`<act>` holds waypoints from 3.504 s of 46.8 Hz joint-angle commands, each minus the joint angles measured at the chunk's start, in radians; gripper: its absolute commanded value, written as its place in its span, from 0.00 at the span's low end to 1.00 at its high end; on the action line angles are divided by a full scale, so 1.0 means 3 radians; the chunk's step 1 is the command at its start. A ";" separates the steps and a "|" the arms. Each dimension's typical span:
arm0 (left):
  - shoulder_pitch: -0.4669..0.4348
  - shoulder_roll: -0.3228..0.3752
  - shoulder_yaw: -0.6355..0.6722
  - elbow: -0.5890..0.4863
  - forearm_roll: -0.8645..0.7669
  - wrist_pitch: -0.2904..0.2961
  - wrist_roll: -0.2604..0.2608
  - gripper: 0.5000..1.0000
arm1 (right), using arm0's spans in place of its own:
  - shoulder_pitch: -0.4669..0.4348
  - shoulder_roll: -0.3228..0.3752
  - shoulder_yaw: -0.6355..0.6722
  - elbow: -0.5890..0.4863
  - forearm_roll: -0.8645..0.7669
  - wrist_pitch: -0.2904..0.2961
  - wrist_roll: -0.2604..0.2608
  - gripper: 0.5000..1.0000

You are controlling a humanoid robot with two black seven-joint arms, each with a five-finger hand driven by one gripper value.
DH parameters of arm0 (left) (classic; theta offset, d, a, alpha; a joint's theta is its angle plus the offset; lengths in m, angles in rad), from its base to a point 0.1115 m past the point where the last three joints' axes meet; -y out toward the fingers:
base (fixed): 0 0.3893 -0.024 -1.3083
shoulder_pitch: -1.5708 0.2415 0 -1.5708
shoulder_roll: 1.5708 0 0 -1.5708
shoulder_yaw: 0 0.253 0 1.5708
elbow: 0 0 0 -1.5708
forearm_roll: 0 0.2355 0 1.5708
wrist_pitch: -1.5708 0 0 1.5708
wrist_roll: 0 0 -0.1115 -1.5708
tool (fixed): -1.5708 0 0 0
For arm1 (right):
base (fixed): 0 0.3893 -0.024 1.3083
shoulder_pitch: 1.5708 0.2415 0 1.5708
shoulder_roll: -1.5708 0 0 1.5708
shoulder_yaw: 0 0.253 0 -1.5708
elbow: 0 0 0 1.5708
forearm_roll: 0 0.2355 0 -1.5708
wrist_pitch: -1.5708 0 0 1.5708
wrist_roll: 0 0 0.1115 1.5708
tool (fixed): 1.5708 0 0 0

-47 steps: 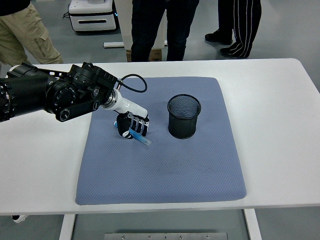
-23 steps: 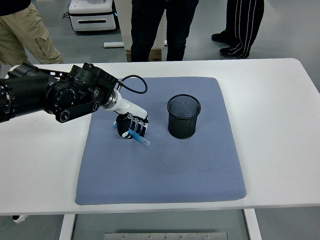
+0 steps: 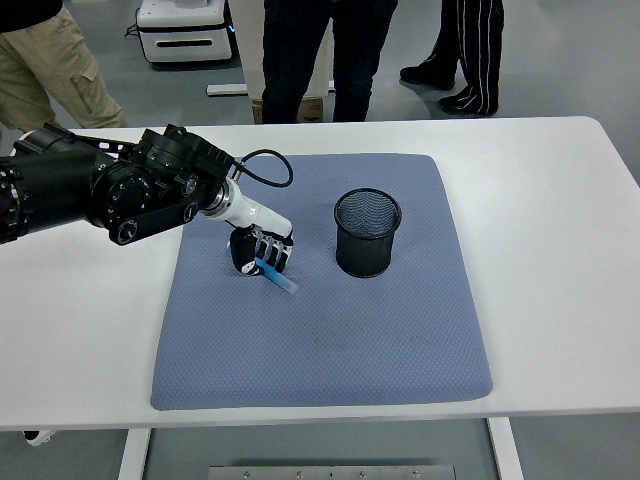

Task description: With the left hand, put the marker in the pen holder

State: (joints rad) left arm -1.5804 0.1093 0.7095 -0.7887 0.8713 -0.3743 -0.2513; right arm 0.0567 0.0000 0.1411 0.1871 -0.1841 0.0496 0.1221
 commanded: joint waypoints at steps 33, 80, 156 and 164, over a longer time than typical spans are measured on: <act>-0.0060 0.0029 -0.0008 0.0037 -0.0046 0.0020 -0.0006 0.00 | 0.0000 0.0000 0.0000 0.0000 0.0000 -0.0002 0.0002 1.00; -0.0019 -0.0006 -0.0003 0.0113 -0.0046 0.0148 0.0045 0.00 | 0.0000 0.0000 0.0000 0.0000 0.0000 -0.0002 -0.0003 1.00; 0.0001 -0.0063 -0.0008 0.0195 -0.0051 0.0399 0.0183 0.00 | 0.0000 0.0000 0.0000 0.0000 0.0000 -0.0002 0.0002 1.00; -0.0004 -0.0053 -0.0013 0.0195 -0.0067 0.0394 0.0178 0.00 | 0.0000 0.0000 0.0000 0.0000 0.0000 -0.0002 -0.0003 1.00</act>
State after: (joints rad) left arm -1.5799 0.0910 0.7071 -0.7303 0.8538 -0.2549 -0.1966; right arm 0.0567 0.0000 0.1411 0.1871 -0.1841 0.0492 0.1223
